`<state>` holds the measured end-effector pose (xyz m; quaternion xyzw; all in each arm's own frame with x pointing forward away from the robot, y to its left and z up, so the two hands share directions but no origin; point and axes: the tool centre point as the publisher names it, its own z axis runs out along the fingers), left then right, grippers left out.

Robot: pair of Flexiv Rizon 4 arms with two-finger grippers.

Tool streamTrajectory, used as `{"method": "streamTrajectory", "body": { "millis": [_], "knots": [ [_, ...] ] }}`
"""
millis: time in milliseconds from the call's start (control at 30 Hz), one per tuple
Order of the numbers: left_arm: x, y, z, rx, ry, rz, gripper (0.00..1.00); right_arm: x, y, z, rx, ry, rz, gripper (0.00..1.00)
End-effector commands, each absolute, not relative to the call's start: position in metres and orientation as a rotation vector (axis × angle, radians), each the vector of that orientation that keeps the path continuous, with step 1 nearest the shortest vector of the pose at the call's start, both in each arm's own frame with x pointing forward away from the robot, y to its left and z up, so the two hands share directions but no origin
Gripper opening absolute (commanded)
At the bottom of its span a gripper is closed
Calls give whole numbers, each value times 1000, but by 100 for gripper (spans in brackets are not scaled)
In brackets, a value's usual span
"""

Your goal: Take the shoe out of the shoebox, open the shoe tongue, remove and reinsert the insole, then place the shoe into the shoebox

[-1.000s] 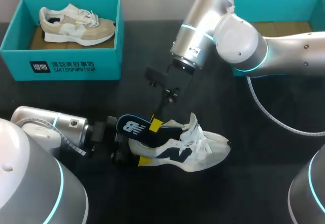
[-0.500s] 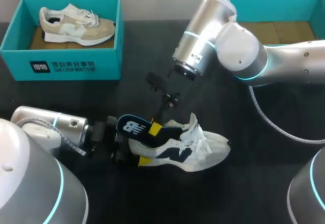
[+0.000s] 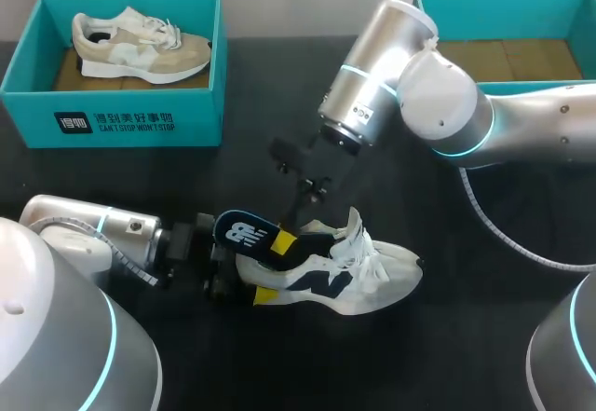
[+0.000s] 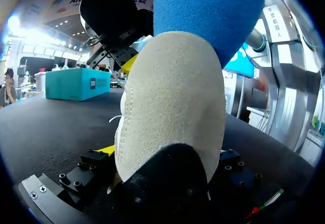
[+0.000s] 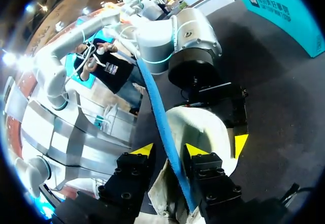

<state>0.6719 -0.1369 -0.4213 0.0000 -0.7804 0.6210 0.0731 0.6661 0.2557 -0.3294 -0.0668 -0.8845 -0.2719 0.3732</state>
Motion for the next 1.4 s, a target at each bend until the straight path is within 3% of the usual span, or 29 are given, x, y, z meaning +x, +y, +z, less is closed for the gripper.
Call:
{"method": "streamTrajectory", "body": {
  "millis": [33, 167, 1133, 1400],
  "knots": [
    [673, -139, -424, -2, -2344, 1860, 0, 663, 259, -333, -176, -2264, -701, 30],
    [673, -139, -424, -2, -2344, 1860, 0, 663, 260, -334, -180, -2264, -705, 0],
    [673, -139, -424, -2, -2344, 1860, 0, 670, 260, -315, -180, -2305, -753, 0],
    [673, -139, -424, -2, -2344, 1860, 0, 689, 281, -272, -106, -2289, -961, 0]
  ]
}}
